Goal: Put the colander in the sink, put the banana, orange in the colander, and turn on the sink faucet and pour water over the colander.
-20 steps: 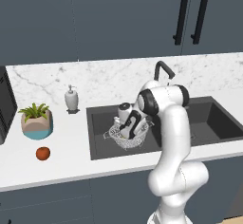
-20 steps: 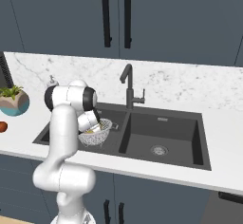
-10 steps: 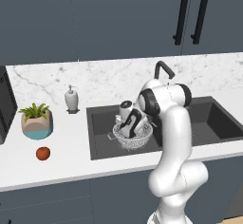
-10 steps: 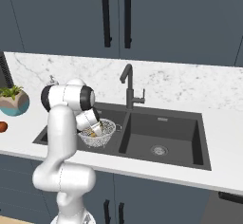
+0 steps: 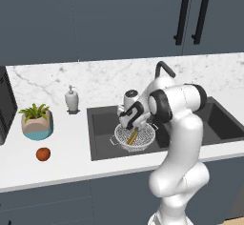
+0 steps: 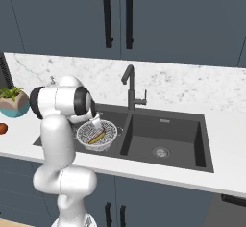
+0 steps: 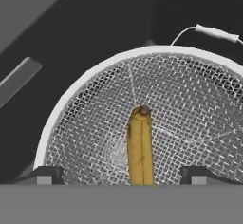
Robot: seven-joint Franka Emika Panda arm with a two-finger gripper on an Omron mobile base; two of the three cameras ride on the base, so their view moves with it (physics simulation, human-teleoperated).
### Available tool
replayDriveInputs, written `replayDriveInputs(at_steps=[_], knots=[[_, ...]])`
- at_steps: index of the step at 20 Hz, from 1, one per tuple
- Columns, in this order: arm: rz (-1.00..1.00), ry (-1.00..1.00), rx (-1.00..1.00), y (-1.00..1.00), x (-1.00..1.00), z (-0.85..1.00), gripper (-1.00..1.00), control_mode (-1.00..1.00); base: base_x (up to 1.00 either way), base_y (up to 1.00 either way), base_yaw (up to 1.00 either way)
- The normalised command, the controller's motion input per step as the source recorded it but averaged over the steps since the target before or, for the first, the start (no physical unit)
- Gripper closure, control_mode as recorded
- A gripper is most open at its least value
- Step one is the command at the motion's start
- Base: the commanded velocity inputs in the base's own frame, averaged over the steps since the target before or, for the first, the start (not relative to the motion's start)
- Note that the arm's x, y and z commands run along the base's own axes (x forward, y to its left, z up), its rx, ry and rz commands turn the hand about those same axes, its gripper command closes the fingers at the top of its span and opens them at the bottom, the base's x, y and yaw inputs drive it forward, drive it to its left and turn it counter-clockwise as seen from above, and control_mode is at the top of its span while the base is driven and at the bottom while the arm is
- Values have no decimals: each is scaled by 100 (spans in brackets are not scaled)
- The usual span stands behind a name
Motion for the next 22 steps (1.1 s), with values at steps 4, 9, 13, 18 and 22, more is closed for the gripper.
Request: replayDriveInputs(at_steps=[4, 9, 13, 18, 22], knots=[[10, 0, 1, 12, -68, 66, -100, -100, 0, 0, 0], [15, 0, 0, 44, -92, 45, -100, -100, 0, 0, 0], [17, 0, 0, 55, -93, 42, -100, -100, 0, 0, 0], [21, 0, 0, 65, -49, 75, -100, -100, 0, 0, 0], [27, 9, 0, 87, -6, 87, -100, -100, 0, 0, 0]])
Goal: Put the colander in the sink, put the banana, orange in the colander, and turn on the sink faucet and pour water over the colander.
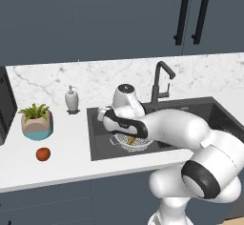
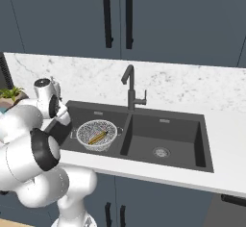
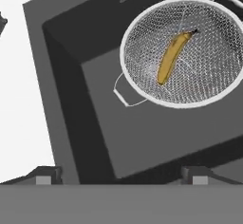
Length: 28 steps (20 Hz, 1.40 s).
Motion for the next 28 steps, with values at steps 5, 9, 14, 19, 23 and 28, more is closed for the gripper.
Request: replayDriveInputs(at_steps=[5, 9, 14, 19, 23, 28], knots=[[29, 20, 0, 100, -1, 57, -100, -100, 0, 0, 0], [30, 20, 0, 100, -14, 25, -100, -100, 0, 0, 0], [27, 12, 0, 100, -41, 4, -100, -100, 0, 0, 0], [22, 2, 0, 91, -61, 0, -100, -100, 0, 0, 0], [16, 0, 0, 72, -35, -7, -100, -100, 0, 0, 0], [11, -3, 0, 58, -5, -22, -100, -100, 0, 0, 0]])
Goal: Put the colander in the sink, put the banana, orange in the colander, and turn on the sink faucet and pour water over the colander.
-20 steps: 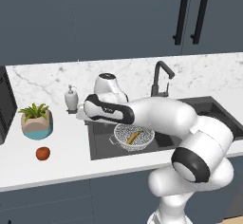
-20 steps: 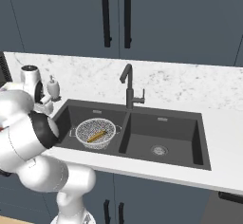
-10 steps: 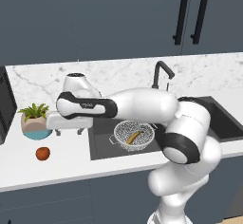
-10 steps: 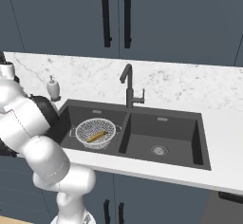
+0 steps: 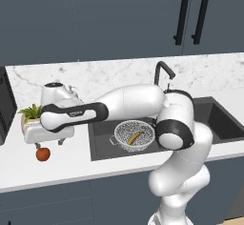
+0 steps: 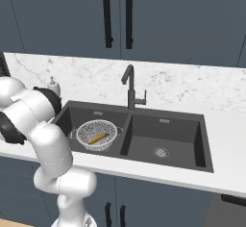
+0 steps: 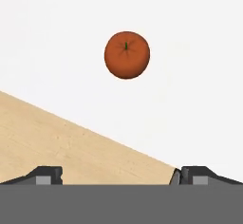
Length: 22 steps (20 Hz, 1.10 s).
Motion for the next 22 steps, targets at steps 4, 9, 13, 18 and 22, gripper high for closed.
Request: replayDriveInputs(at_steps=[4, 9, 13, 18, 22], knots=[[6, -9, 0, 37, 3, -26, -100, -100, 0, 0, 0], [4, -12, 0, 23, 4, -22, -100, -100, 0, 0, 0], [0, -9, -3, 2, 11, -11, -100, -100, 0, 0, 0], [0, -1, -6, -5, 15, -8, -100, -100, 0, 0, 0], [0, 0, -7, -24, 6, -5, -100, -100, 0, 0, 0]])
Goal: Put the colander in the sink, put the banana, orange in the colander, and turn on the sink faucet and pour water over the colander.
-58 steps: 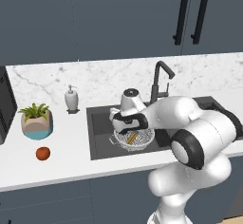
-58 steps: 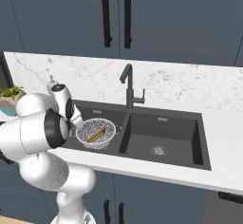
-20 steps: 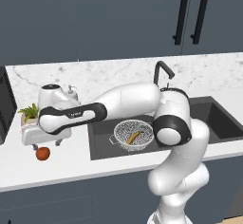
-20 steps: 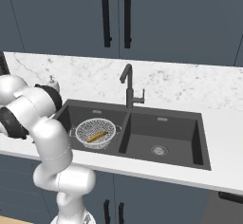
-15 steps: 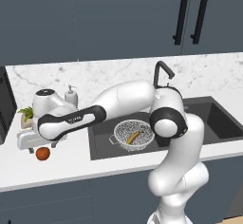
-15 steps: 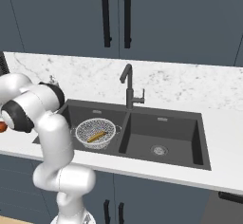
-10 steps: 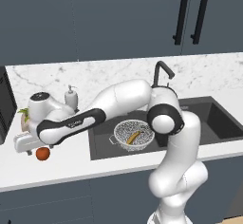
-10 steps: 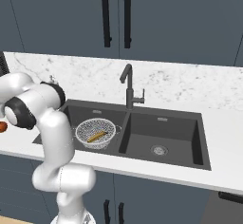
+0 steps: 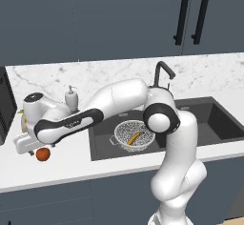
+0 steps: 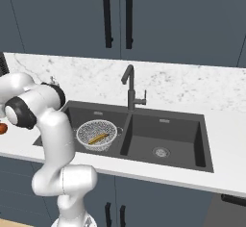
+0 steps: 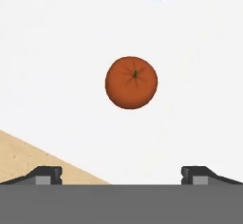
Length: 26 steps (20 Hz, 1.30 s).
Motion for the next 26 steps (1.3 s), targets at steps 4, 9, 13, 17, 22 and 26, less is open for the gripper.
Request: replayDriveInputs(at_steps=[4, 9, 13, 17, 22, 26], knots=[[0, -1, -5, -24, 6, -11, -100, -100, 0, 0, 0], [0, -1, -2, -7, 1, -24, -100, -100, 0, 0, 0], [1, -1, 0, 0, 3, -33, -100, -100, 0, 0, 0], [2, -2, 0, 0, 13, -28, -100, -100, 0, 0, 0], [2, -1, 0, 1, 21, -21, -100, -100, 0, 0, 0], [2, 0, 0, 12, 27, -13, -100, -100, 0, 0, 0]])
